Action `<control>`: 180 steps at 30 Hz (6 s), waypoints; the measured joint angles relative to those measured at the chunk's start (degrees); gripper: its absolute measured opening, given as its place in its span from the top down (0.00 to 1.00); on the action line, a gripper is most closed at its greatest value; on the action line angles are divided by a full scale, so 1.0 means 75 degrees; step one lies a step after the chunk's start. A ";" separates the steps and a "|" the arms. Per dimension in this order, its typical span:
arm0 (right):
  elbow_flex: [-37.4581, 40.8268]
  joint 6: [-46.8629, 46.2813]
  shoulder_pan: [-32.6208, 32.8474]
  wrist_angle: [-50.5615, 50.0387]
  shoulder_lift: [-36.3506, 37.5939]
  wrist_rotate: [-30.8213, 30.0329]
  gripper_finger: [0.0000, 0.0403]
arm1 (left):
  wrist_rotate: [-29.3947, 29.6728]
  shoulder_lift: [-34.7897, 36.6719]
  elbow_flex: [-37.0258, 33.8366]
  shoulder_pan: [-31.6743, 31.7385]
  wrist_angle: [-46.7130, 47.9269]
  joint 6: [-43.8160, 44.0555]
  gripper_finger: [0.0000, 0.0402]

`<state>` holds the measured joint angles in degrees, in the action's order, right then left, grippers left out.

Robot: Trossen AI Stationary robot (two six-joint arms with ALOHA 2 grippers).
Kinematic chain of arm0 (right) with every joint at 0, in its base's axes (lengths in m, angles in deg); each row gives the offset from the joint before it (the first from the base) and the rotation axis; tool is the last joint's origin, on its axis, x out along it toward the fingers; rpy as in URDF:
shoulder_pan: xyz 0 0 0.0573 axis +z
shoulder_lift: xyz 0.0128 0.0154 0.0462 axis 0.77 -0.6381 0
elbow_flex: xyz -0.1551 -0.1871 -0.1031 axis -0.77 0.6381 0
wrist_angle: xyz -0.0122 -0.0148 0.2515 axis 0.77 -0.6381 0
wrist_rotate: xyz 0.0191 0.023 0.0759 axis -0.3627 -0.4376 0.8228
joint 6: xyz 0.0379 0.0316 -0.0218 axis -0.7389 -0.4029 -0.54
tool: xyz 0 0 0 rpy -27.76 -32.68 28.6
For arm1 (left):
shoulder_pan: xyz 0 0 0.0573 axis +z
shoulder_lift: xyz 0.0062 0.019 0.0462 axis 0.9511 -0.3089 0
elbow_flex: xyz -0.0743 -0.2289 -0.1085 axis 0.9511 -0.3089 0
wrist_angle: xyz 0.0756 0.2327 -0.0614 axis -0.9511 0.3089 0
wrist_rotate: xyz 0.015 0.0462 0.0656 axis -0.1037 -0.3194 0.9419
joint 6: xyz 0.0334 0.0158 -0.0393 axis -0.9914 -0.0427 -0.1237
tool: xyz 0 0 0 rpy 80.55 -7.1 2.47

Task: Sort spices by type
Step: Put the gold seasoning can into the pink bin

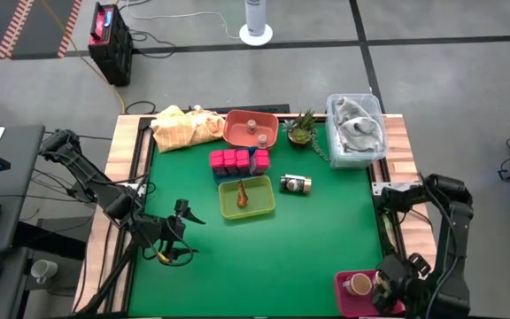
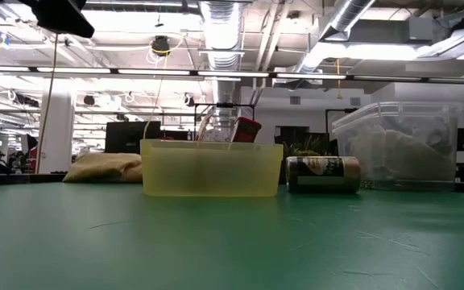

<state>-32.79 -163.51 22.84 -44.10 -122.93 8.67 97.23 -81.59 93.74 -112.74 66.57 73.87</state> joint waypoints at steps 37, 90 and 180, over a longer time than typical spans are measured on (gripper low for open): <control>-0.0031 -0.0138 -0.0041 0.0299 -0.1053 -0.0161 0.13 | 0.0000 0.0000 0.0000 -0.0003 0.0157 0.0424 0.09; 0.3733 1.4856 -0.9852 0.5748 0.1902 -0.0958 0.08 | 0.0070 0.0000 0.0000 0.0059 0.1359 0.1083 0.09; 0.3375 1.5089 -0.9754 0.5298 0.2899 0.0894 0.23 | 0.1211 -0.1561 0.0650 0.2719 -0.1922 -0.3694 0.09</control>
<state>-7.47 -50.35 -50.32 -4.37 -101.19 15.38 106.32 -93.30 98.61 -92.35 52.15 46.16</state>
